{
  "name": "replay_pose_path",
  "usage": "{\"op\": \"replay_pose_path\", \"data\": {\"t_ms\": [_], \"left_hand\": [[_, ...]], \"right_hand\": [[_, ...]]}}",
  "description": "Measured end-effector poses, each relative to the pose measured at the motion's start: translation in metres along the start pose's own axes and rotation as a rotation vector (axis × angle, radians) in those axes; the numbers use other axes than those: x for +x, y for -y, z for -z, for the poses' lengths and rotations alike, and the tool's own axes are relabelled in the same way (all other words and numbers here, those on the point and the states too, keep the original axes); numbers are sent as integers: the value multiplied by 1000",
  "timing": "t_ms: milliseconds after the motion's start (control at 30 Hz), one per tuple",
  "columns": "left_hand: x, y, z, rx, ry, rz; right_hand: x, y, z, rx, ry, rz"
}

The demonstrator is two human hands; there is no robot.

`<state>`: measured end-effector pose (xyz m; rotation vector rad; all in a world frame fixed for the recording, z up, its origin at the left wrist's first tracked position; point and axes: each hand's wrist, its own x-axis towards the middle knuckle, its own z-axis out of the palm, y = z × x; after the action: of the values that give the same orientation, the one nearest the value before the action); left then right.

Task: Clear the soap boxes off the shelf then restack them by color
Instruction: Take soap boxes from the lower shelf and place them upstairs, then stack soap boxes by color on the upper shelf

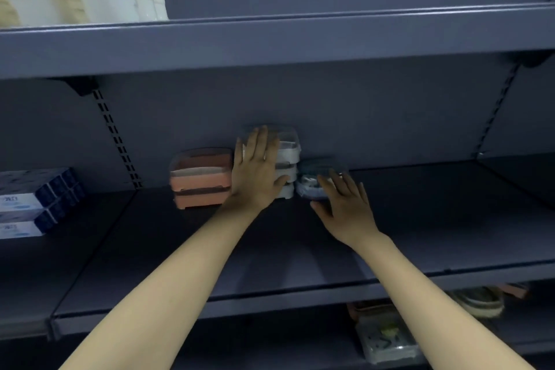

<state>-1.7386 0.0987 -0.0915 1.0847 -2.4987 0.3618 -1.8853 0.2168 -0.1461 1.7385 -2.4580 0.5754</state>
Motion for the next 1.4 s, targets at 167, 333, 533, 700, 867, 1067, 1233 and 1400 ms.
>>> {"op": "replay_pose_path", "data": {"t_ms": [167, 333, 533, 700, 867, 1067, 1233, 1400], "left_hand": [[-41, -19, -2, -82, 39, 28], [-80, -49, -5, -113, 38, 60], [-128, -93, -3, -128, -121, 59], [-173, -128, -2, -209, -216, 22], [-224, -150, -15, -258, -337, -79], [-258, -155, -46, -227, -99, -28], [-264, -149, -69, -185, 50, 16], [-267, -138, -110, -168, 126, 76]], "right_hand": [[-37, -2, 9, 39, -39, 48], [-74, -21, 14, 12, -63, 167], [-123, -49, 20, 12, -148, 280], [-164, -65, 18, 36, -252, 355], [-199, -78, 3, 58, -233, 386], [-222, -85, -22, 47, -85, 405], [-219, -93, -55, 3, 35, 411], [-207, -99, -97, 10, 117, 414]]}}
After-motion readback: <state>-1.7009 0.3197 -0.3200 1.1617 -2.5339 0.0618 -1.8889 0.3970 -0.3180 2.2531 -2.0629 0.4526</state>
